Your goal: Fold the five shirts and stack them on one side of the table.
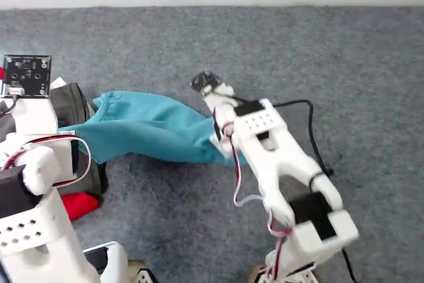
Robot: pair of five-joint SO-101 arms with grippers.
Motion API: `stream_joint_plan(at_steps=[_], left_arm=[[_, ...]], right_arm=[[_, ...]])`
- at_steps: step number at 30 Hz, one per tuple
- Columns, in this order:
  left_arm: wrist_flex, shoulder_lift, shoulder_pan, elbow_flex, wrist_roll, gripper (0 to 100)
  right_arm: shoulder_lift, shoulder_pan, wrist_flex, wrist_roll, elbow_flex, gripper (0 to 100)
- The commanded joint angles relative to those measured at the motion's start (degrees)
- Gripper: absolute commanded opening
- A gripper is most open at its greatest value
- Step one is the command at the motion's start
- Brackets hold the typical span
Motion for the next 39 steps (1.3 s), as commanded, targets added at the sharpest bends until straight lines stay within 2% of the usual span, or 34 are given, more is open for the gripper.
stream_joint_plan(at_steps=[1,6,13,21,24,28,35,39], left_arm=[[1.1,-1.1,-0.5,-1.1,0.5,2],[1.1,-1.1,-0.5,-1.1,0.5,2],[1.1,-2.2,-0.5,-1.5,0.4,2],[1.1,-10.3,-1.1,-1.3,0.4,2],[1.1,-10.1,-5.3,-1.2,0.1,2],[1.1,-7.3,-9.8,-1.2,0.0,2],[1.1,-2.7,-10.4,-1.1,0.0,2],[1.1,-0.5,-10.4,-1.1,0.0,2]], right_arm=[[8.2,1.0,-3.4,2.5,-11.3,0.8],[22.5,1.3,-3.6,6.2,-28.6,0.8],[36.6,2.2,-3.2,6.6,-54.5,0.9],[40.3,1.6,1.4,6.3,-69.9,0.9],[40.3,1.5,8.3,6.3,-75.5,0.9],[40.7,1.5,23.1,6.3,-82.5,0.9],[40.8,0.1,47.1,6.6,-86.5,0.9],[40.4,-0.4,47.5,6.6,-81.0,0.9]])
